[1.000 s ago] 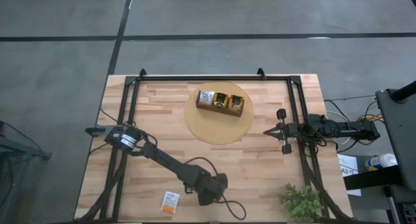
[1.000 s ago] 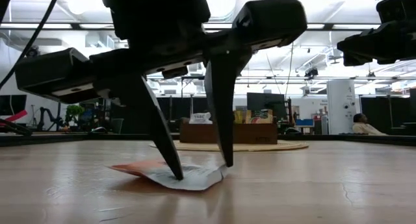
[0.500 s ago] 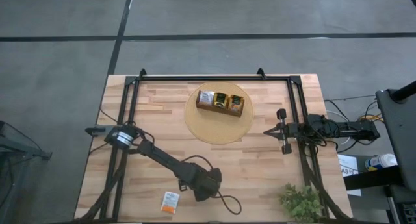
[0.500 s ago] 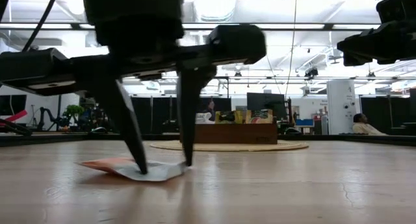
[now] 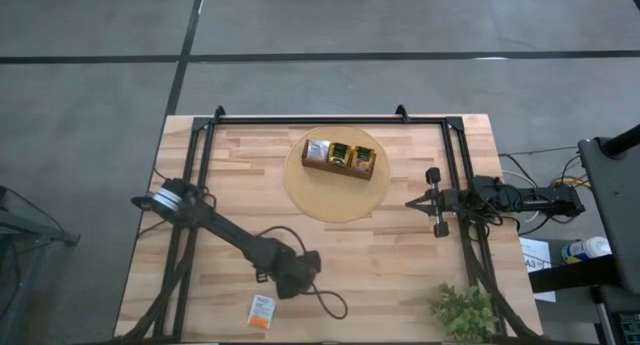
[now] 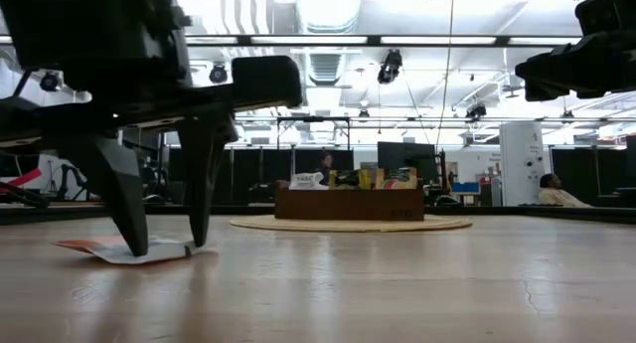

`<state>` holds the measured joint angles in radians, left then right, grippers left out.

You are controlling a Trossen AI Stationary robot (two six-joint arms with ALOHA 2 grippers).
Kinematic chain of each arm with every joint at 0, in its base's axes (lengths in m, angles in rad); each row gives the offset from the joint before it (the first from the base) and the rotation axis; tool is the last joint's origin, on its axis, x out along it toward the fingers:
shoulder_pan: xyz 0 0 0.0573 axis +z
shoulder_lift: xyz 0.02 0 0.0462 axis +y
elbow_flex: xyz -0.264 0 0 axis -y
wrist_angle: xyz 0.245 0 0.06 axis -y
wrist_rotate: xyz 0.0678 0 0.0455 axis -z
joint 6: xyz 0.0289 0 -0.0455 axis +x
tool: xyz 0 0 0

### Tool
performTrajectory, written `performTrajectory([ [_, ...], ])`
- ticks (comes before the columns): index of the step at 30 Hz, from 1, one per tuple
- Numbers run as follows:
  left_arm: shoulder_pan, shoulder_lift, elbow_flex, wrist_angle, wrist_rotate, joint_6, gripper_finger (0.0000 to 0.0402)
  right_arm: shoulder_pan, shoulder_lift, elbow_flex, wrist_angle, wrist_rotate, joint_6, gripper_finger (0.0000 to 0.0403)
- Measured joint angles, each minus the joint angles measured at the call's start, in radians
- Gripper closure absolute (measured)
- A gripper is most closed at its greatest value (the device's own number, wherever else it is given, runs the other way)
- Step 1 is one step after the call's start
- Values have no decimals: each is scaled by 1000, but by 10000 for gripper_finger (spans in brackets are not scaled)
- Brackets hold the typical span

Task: Pick & Place Tea
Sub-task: Put the right white tea bag into the left section of wooden organizer

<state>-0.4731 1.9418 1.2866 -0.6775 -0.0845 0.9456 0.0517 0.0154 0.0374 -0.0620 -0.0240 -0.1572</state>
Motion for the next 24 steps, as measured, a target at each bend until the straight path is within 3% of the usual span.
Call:
performTrajectory([
  [7, -3, -25, -52, 31, 6, 12, 260, 0, 0, 0, 0, 0, 0, 394],
  [12, -4, -32, -36, -1, -57, 33, 270, 0, 0, 0, 0, 0, 0, 394],
  [24, -1, 3, -32, -12, -29, 81, 271, 0, 0, 0, 0, 0, 0, 394],
])
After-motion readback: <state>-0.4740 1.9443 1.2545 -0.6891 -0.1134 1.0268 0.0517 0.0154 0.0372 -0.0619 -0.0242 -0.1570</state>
